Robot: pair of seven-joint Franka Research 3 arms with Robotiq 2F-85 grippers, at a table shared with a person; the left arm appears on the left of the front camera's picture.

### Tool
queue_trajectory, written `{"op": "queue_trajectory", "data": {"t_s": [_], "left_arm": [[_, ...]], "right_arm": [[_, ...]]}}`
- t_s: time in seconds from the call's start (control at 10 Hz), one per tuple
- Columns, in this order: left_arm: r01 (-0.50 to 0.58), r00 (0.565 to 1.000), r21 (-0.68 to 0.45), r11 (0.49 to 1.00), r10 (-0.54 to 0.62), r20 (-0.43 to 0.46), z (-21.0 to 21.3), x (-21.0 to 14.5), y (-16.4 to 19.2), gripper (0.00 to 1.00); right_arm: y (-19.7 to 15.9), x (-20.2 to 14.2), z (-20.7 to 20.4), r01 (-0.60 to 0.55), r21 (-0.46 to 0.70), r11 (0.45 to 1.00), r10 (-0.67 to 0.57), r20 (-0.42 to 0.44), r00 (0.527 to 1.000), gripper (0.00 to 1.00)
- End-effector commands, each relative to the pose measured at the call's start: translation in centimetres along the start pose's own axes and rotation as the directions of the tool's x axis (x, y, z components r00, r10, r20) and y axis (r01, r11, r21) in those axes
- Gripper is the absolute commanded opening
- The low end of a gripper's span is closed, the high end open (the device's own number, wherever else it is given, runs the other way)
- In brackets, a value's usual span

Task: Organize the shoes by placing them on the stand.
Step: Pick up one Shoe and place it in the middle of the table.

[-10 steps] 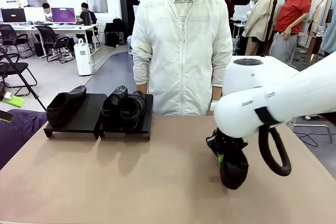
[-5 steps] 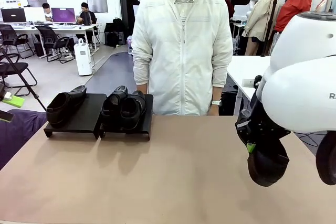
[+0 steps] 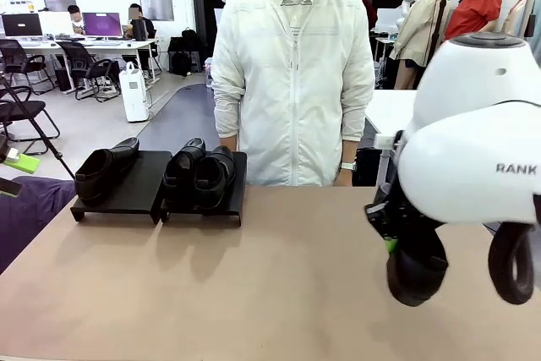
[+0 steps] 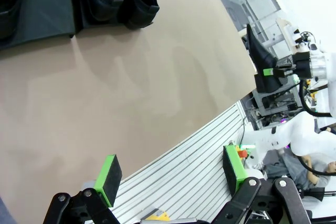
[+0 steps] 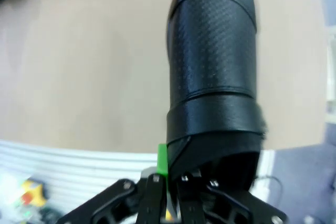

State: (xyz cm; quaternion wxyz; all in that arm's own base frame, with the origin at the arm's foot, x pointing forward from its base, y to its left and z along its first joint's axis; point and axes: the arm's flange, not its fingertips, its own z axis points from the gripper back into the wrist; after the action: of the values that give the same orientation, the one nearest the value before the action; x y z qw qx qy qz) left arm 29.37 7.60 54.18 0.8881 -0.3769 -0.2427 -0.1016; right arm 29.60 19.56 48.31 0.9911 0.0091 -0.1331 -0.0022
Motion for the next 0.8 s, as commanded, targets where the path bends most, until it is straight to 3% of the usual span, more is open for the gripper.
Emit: {"op": "queue_trajectory", "data": {"t_s": [0.0,0.1,0.3,0.4,0.7], "left_arm": [[0.0,1.0,-0.008,1.0,0.0,0.02,-0.2,-0.1,0.0,1.0],[0.0,1.0,-0.008,1.0,0.0,0.02,-0.2,-0.1,0.0,1.0],[0.0,1.0,-0.008,1.0,0.0,0.02,-0.2,-0.1,0.0,1.0],[0.0,1.0,-0.008,1.0,0.0,0.02,-0.2,-0.1,0.0,1.0],[0.0,1.0,-0.008,1.0,0.0,0.02,-0.2,-0.1,0.0,1.0]], "right_arm": [[8.6,-1.8,1.8,-0.092,0.057,0.994,0.089,0.056,0.994,0.0],[12.4,-1.9,1.1,-0.133,0.09,0.987,0.131,0.029,0.991,0.0],[18.6,-0.1,-1.7,-0.025,0.118,0.993,0.037,-0.103,0.994,0.0],[20.6,1.0,-3.7,-0.044,0.147,0.988,0.064,-0.138,0.988,0.0],[24.4,4.1,-8.9,0.055,0.15,0.987,-0.03,-0.164,0.986,0.0]]}}
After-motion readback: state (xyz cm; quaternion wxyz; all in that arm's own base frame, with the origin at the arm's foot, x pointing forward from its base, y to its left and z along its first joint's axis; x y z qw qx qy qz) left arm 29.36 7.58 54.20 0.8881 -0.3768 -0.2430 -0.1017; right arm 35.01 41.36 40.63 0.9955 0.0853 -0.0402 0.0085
